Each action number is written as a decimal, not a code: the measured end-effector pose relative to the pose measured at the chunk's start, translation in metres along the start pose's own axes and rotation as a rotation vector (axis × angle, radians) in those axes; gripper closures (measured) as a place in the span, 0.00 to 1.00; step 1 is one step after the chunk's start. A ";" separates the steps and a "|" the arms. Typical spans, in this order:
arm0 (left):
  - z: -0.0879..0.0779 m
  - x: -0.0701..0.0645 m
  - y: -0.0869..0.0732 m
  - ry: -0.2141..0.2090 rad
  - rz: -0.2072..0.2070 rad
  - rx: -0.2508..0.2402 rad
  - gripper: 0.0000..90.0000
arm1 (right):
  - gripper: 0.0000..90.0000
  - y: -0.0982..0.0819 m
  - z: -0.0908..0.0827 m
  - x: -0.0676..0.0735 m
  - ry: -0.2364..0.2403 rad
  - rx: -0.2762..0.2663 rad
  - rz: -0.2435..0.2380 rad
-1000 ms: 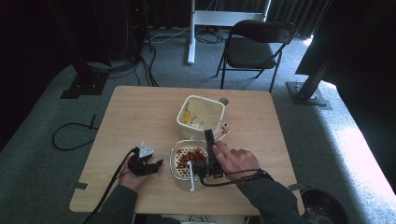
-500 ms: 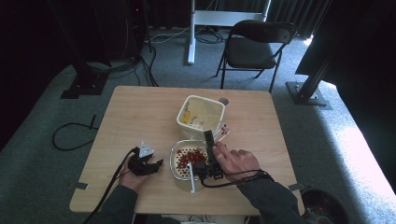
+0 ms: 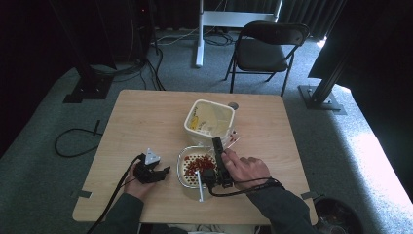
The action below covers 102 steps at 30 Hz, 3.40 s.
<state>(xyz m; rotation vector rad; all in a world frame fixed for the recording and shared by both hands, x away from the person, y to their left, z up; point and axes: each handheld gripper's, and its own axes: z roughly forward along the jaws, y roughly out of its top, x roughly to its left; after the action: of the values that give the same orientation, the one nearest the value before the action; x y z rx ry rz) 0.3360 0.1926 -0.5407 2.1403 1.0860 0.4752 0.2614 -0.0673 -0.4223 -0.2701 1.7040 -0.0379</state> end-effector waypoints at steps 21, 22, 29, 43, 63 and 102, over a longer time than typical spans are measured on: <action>0.000 0.000 0.000 -0.001 -0.003 -0.001 0.49 | 0.46 -0.071 0.025 -0.038 0.303 -0.200 0.810; 0.000 0.000 0.000 0.000 -0.002 -0.001 0.49 | 0.46 -0.078 0.027 -0.040 0.330 -0.218 0.867; 0.000 0.000 0.000 -0.001 -0.004 -0.002 0.49 | 0.46 -0.121 0.043 -0.050 0.515 -0.351 1.224; 0.000 0.000 0.000 -0.001 -0.003 -0.002 0.49 | 0.46 -0.155 0.070 -0.046 0.688 -0.422 1.500; 0.001 -0.001 0.000 -0.001 -0.002 -0.003 0.49 | 0.45 -0.150 0.088 -0.061 0.666 -0.413 1.517; 0.001 -0.001 0.001 -0.004 0.001 -0.003 0.49 | 0.42 -0.094 0.152 -0.089 0.754 -0.459 1.531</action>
<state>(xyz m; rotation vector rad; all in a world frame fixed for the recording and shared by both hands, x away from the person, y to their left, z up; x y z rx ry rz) 0.3367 0.1914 -0.5408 2.1385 1.0820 0.4729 0.4365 -0.1211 -0.3421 0.8661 2.2182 1.5392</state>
